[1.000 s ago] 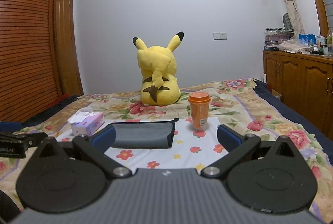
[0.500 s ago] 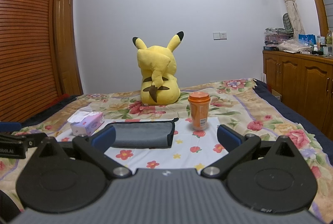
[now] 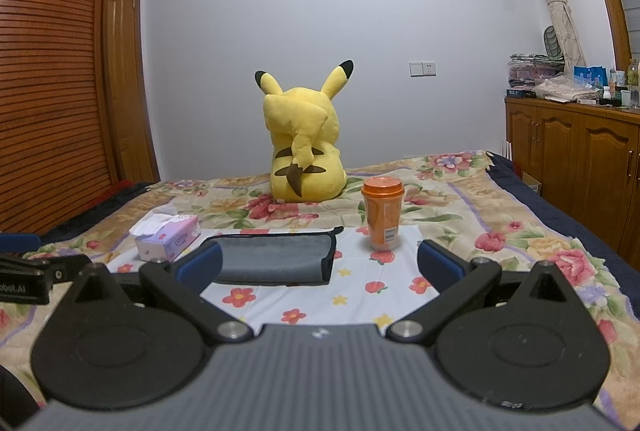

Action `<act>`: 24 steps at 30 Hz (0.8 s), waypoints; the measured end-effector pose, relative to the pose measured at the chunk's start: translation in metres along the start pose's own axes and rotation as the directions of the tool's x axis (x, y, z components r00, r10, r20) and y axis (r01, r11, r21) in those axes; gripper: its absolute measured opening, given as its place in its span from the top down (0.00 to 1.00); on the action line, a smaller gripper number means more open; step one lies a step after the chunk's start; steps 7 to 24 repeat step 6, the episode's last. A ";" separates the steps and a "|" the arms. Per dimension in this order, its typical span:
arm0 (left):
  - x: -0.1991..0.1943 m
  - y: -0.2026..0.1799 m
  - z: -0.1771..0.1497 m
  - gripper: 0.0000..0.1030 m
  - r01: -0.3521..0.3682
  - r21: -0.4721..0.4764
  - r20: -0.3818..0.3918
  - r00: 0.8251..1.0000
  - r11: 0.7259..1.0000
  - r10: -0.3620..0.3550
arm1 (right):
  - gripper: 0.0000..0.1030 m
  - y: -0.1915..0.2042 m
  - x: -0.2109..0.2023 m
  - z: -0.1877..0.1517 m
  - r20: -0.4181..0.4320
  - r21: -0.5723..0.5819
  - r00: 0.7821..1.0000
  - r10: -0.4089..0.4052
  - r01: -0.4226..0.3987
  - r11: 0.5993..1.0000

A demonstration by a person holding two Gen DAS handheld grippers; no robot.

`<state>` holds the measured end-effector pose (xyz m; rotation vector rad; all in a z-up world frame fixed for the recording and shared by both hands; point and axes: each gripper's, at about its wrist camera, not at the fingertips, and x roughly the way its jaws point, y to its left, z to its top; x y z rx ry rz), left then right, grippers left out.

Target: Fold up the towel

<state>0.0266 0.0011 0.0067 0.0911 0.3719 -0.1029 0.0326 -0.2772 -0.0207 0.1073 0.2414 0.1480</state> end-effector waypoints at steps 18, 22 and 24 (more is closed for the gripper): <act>0.000 0.000 0.000 0.00 0.000 0.002 0.000 1.000 1.000 0.000 | 0.00 0.000 0.000 0.000 0.000 0.000 1.000 0.000 0.000 1.000; 0.000 0.000 0.000 0.00 0.000 0.002 0.000 1.000 1.000 0.000 | 0.00 0.000 0.000 0.000 0.000 0.000 1.000 0.000 0.000 1.000; 0.000 0.000 0.000 0.00 0.000 0.002 0.000 1.000 1.000 0.000 | 0.00 0.000 0.000 0.000 0.000 0.000 1.000 0.000 0.000 1.000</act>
